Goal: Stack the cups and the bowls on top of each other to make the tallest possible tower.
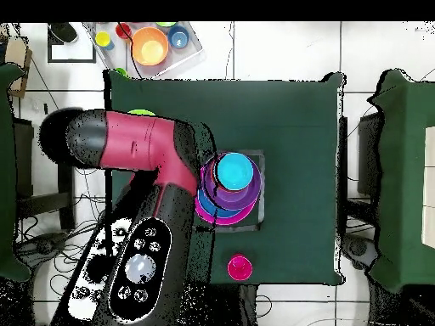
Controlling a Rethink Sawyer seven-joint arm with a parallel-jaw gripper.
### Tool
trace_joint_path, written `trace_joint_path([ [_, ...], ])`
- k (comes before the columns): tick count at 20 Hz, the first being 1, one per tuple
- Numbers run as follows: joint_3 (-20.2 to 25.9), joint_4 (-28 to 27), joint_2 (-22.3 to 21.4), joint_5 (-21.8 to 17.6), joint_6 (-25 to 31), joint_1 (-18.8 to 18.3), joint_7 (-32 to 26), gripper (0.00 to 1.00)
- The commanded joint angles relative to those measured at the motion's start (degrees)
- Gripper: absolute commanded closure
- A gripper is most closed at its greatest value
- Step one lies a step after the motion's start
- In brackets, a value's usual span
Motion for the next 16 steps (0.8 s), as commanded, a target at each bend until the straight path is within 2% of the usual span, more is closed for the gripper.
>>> trace_joint_path([
  [1,-1.87,24.6,-11.84,-1.23,-6.39,2.24,4.8,0.0],
  [7,-0.92,38.79,-17.77,-1.4,-19.85,4.3,2.13,0.0],
  [10,-0.12,43.3,-18.77,-2.0,-26.13,4.97,2.54,0.0],
  [13,-0.25,44.34,-20.2,-2.48,-25.33,3.88,0.88,0.0],
  [16,-1.8,43.41,-20.0,-3.79,-24.42,4.27,1.96,0.0],
])
